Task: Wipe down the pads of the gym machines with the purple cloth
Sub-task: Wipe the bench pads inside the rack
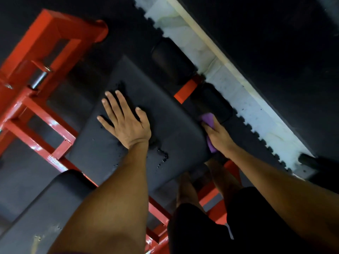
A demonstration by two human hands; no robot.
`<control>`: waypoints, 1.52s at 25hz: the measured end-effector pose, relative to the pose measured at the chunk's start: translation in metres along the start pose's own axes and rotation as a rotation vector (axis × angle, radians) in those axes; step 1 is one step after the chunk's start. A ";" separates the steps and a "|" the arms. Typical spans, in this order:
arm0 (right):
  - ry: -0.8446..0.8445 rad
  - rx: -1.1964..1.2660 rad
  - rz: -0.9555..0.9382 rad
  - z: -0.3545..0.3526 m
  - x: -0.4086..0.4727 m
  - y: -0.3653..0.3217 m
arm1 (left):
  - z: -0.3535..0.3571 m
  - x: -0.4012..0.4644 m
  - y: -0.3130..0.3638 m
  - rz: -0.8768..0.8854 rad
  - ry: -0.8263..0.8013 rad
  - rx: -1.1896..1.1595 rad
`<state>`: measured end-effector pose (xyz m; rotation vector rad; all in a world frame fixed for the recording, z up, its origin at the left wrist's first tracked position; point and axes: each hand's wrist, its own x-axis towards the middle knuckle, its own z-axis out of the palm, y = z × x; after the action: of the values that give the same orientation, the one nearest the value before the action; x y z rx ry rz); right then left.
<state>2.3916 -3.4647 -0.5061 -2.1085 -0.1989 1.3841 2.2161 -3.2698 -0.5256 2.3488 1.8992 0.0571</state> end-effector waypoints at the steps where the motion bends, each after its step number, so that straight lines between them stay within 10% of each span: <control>1: -0.037 -0.052 -0.030 0.005 0.016 -0.019 | 0.000 -0.001 -0.002 0.012 0.002 -0.002; 15: -0.121 -0.690 -0.584 -0.007 -0.004 -0.149 | -0.033 -0.003 -0.018 0.074 -0.151 -0.158; 21: 0.006 -0.752 -0.781 0.018 -0.011 -0.266 | -0.042 -0.051 -0.096 -0.633 0.048 -0.328; 24: -0.031 -0.901 -0.821 0.043 0.030 -0.314 | -0.033 -0.050 -0.091 -0.603 -0.003 -0.275; 29: -0.482 -1.215 -0.466 0.137 0.121 -0.329 | -0.012 -0.054 -0.094 -0.601 0.069 -0.222; 34: -0.581 -1.328 0.100 0.186 0.189 -0.334 | -0.008 -0.052 -0.092 -0.623 0.106 -0.206; 38: -0.556 -1.579 -0.205 0.200 0.163 -0.331 | -0.009 -0.052 -0.093 -0.628 0.122 -0.201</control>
<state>2.3540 -3.0464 -0.5046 -2.4309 -2.2594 1.8644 2.1140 -3.3009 -0.5247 1.5728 2.4615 0.3182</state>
